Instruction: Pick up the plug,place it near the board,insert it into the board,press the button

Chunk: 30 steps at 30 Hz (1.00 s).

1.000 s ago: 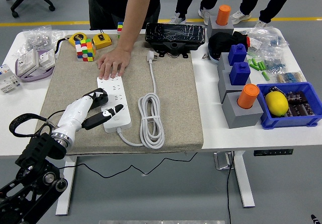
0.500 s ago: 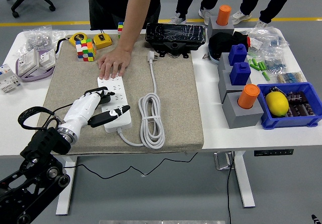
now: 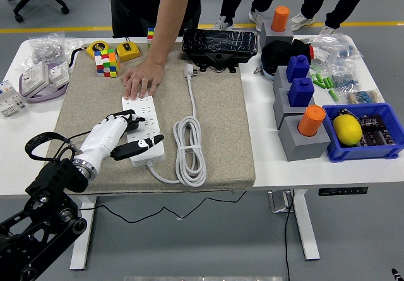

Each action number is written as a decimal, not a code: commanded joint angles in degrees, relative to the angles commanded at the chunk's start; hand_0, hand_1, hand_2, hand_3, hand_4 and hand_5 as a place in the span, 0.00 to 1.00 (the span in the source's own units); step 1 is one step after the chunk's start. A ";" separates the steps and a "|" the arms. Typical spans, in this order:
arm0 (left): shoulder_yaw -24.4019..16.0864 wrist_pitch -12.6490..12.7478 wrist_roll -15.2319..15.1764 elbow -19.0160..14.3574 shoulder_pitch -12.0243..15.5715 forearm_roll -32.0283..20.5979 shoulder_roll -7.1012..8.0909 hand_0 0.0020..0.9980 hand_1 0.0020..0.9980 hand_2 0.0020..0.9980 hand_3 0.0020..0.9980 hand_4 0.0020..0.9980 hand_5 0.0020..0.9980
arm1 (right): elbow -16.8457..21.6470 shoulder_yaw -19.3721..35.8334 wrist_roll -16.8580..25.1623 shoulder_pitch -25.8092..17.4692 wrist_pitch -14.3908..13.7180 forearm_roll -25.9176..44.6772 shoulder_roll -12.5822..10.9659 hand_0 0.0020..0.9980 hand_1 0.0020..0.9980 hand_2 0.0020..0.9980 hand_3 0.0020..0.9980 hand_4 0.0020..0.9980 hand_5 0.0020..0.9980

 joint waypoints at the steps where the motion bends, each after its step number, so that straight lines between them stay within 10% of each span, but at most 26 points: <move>1: -0.32 0.10 0.11 -0.47 -0.05 0.67 0.04 0.97 0.90 0.84 0.83 1.00 1.00 | 0.00 -0.01 0.01 0.01 -0.01 0.03 -0.02 0.82 0.73 0.72 0.76 1.00 1.00; 11: -2.38 2.56 -2.85 -8.75 0.92 -1.65 -0.23 0.96 0.90 0.84 0.83 1.00 1.00 | 0.00 -0.07 0.01 0.16 -0.01 0.19 -0.05 0.82 0.73 0.72 0.76 1.00 1.00; 12: -2.29 2.09 -3.19 -10.62 1.27 -2.98 -0.29 0.68 0.75 0.77 0.88 0.96 0.50 | 0.00 -0.06 0.01 0.14 -0.03 0.26 -0.06 0.82 0.73 0.72 0.76 1.00 1.00; 14: -2.02 1.22 -3.10 -12.76 1.59 -3.67 -0.31 0.68 0.75 0.77 0.88 0.96 0.50 | 0.00 -0.06 0.02 0.12 -0.02 0.27 -0.06 0.82 0.73 0.72 0.76 1.00 1.00; 17: -1.04 -1.37 -1.18 -15.95 1.82 -2.44 -0.29 0.68 0.75 0.77 0.88 0.96 0.50 | 0.00 -0.11 0.02 0.13 -0.01 0.38 -0.05 0.82 0.73 0.72 0.76 1.00 1.00; 18: -0.56 -2.51 -0.34 -15.95 1.65 -1.40 -0.31 0.33 0.39 0.47 0.90 0.72 0.15 | 0.00 -0.14 0.03 0.15 -0.01 0.41 -0.05 0.82 0.73 0.72 0.76 1.00 1.00; 23: 1.51 -9.51 2.41 -15.47 0.44 3.91 -0.23 0.33 0.39 0.47 0.90 0.72 0.15 | 0.00 -0.17 0.09 0.30 -0.01 0.47 -0.08 0.82 0.73 0.72 0.76 1.00 1.00; 24: 1.71 -11.05 2.88 -15.06 0.25 5.08 -0.26 0.23 0.13 0.23 0.88 0.55 0.00 | 0.00 -0.17 0.10 0.34 -0.02 0.48 -0.09 0.82 0.73 0.72 0.76 1.00 1.00; 30: 1.54 -19.31 4.41 -11.99 -0.25 9.24 -0.41 0.18 0.05 0.14 0.89 0.63 0.00 | 0.00 -0.13 0.06 0.34 -0.03 0.48 -0.10 0.82 0.73 0.72 0.76 1.00 1.00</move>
